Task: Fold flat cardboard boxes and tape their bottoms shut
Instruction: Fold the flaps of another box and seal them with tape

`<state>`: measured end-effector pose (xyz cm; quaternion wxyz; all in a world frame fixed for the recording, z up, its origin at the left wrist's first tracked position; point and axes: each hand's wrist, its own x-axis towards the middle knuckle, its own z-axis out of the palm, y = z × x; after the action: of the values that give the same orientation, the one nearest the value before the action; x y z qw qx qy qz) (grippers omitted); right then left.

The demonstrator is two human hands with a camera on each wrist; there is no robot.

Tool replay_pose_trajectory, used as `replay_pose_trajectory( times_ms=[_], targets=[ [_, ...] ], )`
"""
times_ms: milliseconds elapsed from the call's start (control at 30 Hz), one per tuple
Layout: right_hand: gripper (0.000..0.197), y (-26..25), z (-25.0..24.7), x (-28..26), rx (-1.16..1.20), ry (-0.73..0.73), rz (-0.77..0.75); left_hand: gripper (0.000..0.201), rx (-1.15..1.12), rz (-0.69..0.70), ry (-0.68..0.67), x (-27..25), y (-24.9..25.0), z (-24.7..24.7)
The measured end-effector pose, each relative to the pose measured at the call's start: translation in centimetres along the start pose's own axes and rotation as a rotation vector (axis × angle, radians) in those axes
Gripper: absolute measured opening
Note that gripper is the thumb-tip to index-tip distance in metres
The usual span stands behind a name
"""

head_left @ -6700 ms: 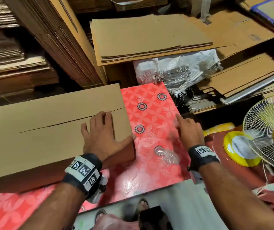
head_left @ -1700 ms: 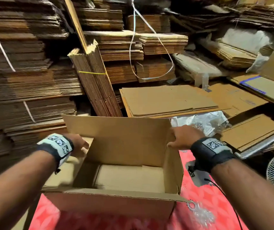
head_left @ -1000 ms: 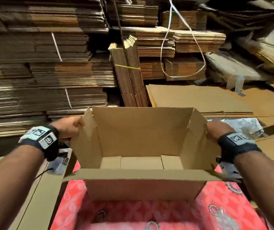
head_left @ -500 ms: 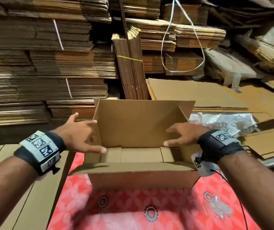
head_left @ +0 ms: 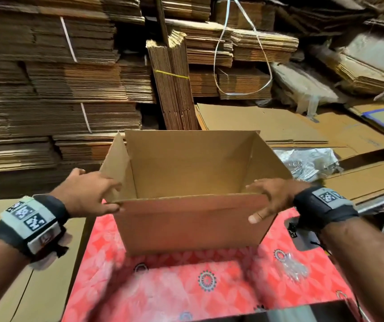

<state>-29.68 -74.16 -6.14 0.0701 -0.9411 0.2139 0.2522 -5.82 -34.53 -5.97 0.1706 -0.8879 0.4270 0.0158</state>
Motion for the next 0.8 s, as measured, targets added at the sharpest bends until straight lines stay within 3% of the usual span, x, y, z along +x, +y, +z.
replay_pose_trajectory(
  times_ms=[100, 167, 267, 333, 400, 500, 567, 600, 700, 767, 800],
  targets=[
    [0.092, -0.1, 0.1, 0.0, -0.088, 0.398, 0.056, 0.044, -0.118, -0.031, 0.235, 0.7, -0.8, 1.2],
    [0.079, 0.4, 0.7, 0.4, -0.111, 0.616, 0.159, 0.034, -0.196, -0.04, 0.428, 1.1, -0.6, 2.7],
    [0.104, 1.7, 2.7, 1.5, 0.153, 0.843, 0.241, 0.029, -0.361, -0.117, 0.712, 1.5, 0.3, 5.1],
    [0.128, 2.7, 4.7, 2.6, 0.458, 0.939, 0.246, 0.051, -0.573, -0.228, 0.789, 1.7, 1.9, 6.7],
    [0.14, 3.2, 6.6, 3.6, 0.806, 0.996, 0.206, 0.075, -0.905, -0.394, 0.787, 1.7, 3.9, 7.8],
    [0.141, 3.2, 8.1, 4.6, 1.059, 1.031, 0.107, 0.069, -1.33, -0.643, 0.529, 2.3, 6.9, 10.1],
    [0.144, 3.7, 8.8, 5.7, 1.166, 1.021, 0.103, 0.071, -1.454, -0.658, 0.33, 3.0, 8.2, 12.4],
    [0.147, 3.9, 9.3, 6.2, 1.245, 0.986, 0.112, 0.081, -1.504, -0.641, 0.292, 3.4, 8.6, 13.5],
    [0.14, 5.1, 12.0, 7.6, 1.313, 0.776, 0.159, 0.106, -1.547, -0.668, 0.319, 5.1, 8.4, 17.0],
    [0.117, 5.8, 12.6, 8.1, 1.267, 0.72, 0.166, 0.099, -1.549, -0.664, 0.356, 6.4, 7.4, 17.9],
    [0.119, 6.3, 12.4, 8.5, 1.247, 0.742, 0.168, 0.091, -1.542, -0.648, 0.393, 6.8, 7.0, 17.1]
  ],
)
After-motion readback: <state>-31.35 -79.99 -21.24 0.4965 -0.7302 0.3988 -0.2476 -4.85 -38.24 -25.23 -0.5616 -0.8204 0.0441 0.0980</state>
